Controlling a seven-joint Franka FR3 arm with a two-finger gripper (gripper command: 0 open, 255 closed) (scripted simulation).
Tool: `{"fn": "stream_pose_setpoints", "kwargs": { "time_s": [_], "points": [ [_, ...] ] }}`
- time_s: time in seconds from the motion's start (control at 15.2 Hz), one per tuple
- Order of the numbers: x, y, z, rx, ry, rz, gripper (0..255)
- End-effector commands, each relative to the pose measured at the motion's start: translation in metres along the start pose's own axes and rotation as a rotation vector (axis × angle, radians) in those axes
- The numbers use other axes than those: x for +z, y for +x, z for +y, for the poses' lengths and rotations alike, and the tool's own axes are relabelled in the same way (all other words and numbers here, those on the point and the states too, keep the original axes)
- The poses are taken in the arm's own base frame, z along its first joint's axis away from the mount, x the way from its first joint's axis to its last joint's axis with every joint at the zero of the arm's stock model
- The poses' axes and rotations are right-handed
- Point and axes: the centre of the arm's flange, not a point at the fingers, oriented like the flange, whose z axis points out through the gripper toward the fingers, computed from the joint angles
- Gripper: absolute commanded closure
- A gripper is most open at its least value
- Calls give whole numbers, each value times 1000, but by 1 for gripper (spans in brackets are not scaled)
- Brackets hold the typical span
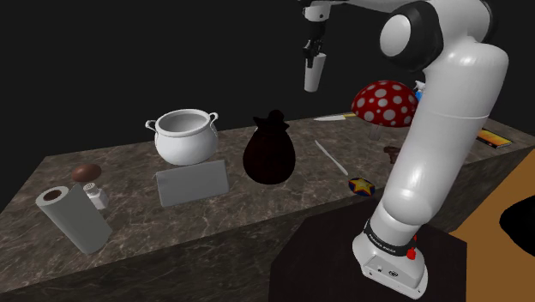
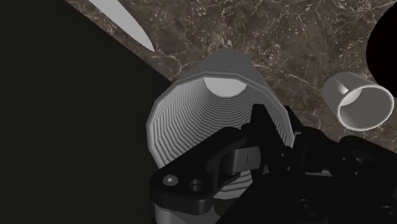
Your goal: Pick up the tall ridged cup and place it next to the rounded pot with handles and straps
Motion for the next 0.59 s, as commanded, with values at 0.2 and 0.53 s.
{"fn": "stream_pose_setpoints", "kwargs": {
  "time_s": [0.2, 0.53],
  "points": [
    [-4, 15, -64, 1, 0, 0, 255],
    [-10, 30, -128, 1, 0, 0, 255]
  ]
}}
